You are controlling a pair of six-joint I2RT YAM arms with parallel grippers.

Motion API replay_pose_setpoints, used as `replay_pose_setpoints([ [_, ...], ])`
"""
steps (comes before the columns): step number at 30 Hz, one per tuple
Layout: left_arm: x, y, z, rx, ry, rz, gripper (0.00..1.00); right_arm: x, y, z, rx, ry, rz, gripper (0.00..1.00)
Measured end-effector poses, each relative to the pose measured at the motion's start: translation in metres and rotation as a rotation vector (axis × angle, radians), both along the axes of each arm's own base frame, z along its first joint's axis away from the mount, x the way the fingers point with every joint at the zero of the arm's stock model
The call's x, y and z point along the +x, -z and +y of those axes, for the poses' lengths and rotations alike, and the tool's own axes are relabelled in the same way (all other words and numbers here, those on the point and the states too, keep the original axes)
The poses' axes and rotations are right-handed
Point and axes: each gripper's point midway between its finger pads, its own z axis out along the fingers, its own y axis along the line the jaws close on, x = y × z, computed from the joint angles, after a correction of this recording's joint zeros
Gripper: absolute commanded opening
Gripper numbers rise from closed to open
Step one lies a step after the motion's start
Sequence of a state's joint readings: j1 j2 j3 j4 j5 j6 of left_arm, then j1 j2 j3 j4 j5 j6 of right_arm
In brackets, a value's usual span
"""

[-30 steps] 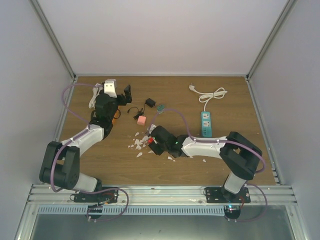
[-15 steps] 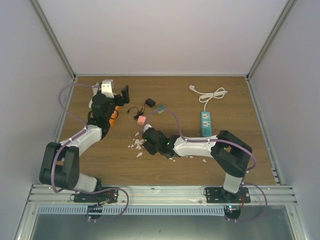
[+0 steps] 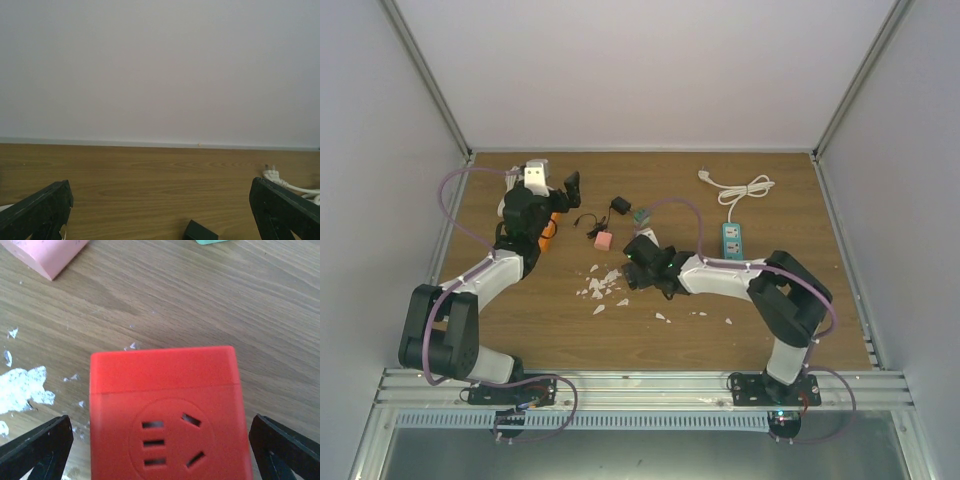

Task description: Insert the plug

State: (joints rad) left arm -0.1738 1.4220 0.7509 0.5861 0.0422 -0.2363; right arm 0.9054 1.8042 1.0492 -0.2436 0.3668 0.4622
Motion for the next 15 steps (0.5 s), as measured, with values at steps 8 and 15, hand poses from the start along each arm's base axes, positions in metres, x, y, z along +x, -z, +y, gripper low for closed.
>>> replay_pose_setpoints([
  [8, -0.011, 0.026, -0.033, 0.041, 0.128, 0.093, 0.98, 0.007, -0.051, -0.045, 0.142, 0.078, -0.081, 1.00],
  [15, -0.035, 0.088, -0.061, 0.076, 0.224, 0.333, 0.88, 0.005, -0.094, -0.082, 0.316, 0.136, -0.200, 1.00],
])
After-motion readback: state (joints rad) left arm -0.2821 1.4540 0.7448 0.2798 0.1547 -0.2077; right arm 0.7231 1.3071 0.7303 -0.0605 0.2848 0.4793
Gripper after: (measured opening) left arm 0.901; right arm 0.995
